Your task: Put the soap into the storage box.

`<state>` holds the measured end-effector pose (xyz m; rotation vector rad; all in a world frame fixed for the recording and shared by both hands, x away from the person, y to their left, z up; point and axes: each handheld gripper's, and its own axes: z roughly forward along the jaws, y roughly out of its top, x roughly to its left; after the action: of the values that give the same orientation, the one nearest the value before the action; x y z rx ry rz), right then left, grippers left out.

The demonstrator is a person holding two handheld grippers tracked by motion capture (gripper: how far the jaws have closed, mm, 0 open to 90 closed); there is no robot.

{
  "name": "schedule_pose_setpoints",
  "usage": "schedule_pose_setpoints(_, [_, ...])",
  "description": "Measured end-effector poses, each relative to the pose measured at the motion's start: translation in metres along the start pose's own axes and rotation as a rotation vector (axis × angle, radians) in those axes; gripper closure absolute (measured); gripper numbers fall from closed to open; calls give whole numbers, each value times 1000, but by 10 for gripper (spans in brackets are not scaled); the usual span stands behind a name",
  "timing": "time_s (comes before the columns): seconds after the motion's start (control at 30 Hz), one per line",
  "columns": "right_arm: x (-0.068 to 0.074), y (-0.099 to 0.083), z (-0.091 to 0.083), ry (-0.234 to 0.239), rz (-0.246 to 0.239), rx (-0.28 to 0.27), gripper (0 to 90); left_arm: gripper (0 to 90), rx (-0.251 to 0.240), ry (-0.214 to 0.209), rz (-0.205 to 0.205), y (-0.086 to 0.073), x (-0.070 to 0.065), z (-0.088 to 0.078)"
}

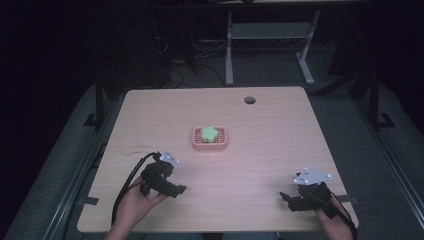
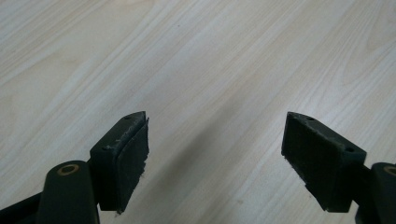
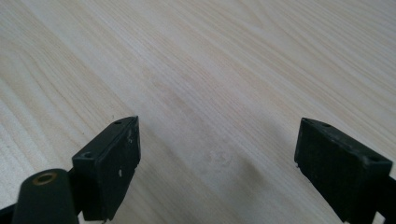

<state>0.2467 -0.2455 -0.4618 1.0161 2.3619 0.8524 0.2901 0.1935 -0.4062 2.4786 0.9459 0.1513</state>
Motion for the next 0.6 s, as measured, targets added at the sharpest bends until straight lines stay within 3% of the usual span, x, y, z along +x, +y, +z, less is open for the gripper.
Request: schedule_pose_setpoints(0.6, [1,0,-1,-1,-3,-1,138,222,-16,2,-38,-31,1,1])
